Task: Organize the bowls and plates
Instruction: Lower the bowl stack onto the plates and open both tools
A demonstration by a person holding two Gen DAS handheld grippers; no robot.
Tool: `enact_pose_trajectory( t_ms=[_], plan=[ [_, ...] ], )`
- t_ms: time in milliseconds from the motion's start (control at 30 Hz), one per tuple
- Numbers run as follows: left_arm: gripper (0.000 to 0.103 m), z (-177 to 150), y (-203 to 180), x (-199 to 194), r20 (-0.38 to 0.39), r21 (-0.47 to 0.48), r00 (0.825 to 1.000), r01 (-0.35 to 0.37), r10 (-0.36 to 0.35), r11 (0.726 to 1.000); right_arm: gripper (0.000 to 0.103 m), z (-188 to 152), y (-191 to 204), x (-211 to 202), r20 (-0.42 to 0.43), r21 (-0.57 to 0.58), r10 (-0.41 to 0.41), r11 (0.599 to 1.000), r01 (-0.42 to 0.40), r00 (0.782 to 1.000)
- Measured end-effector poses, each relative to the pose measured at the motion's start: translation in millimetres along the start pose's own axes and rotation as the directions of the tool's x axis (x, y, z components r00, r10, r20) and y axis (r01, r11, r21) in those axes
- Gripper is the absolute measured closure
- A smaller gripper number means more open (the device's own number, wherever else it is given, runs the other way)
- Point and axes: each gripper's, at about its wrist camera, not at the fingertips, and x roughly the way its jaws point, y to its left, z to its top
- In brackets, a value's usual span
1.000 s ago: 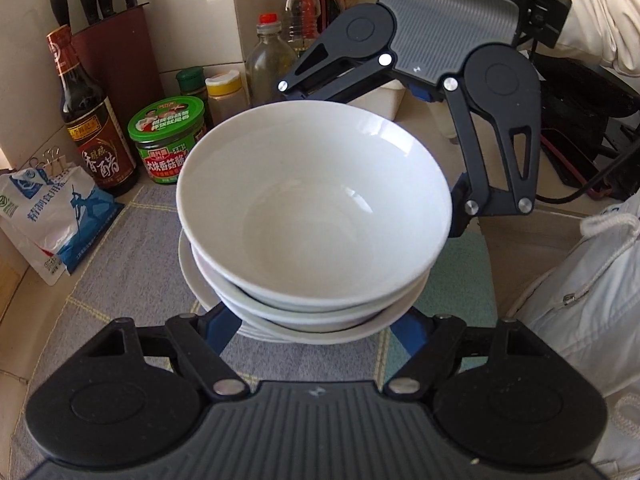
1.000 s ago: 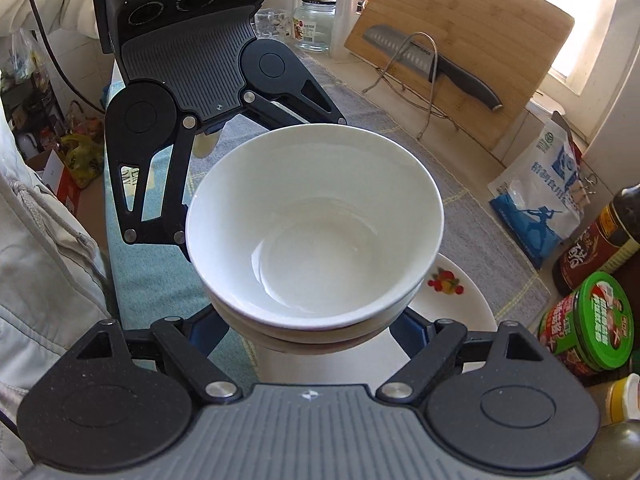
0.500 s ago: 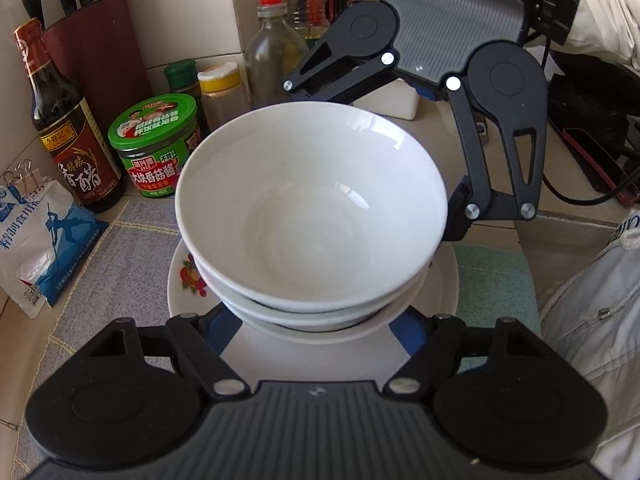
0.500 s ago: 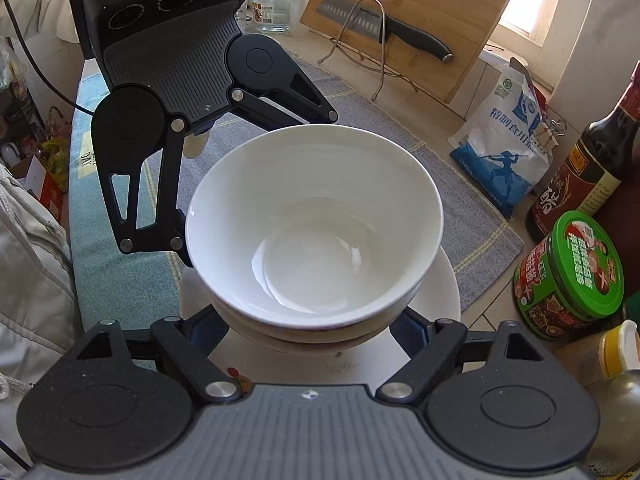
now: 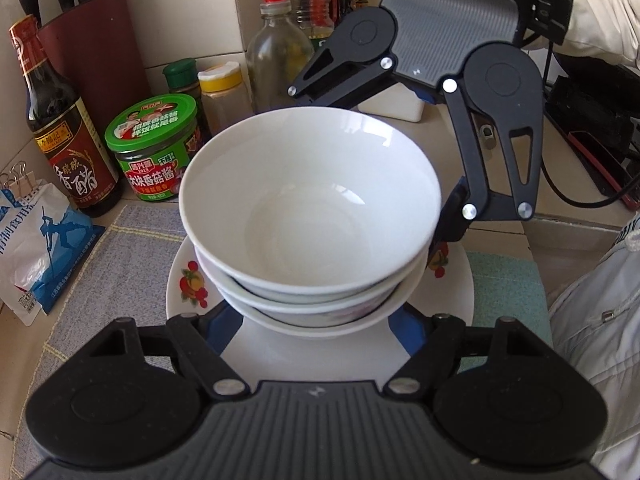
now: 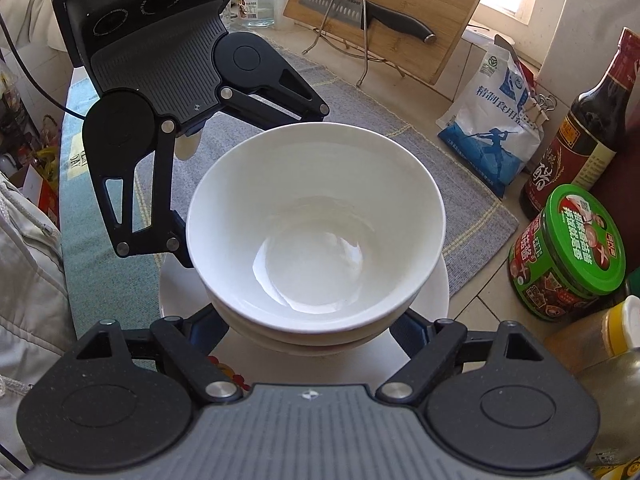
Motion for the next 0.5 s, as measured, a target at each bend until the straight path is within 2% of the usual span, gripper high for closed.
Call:
enact_pose_trajectory(
  t_ms=[233,300,333,500],
  plan=[
    [0.022,-1,-1,-2,0.013,-0.013,1.0,-0.011,0.011,1.0,0.012,-2,-1,3,0.01,0.022,-0.001,1.0,0.001,1.0],
    [0.009,-2,-2,-6,0.036,-0.025,0.999,-0.013,0.014,1.0,0.004,-1,0,2,0.025,0.027,0.002,1.0,-0.002,1.0],
    [0.008,-2,-3,-8,0.05,-0.031,0.998,-0.024,0.025,0.999,0.0,-1,1,0,0.033,0.023,0.0,1.0,0.0,0.999],
    [0.007,-6,-9,-21,0.071,-0.077,0.993,-0.093,0.098,0.993,0.0,-2,7,-5,0.029,0.018,-0.033,0.999,0.033,0.999]
  ],
)
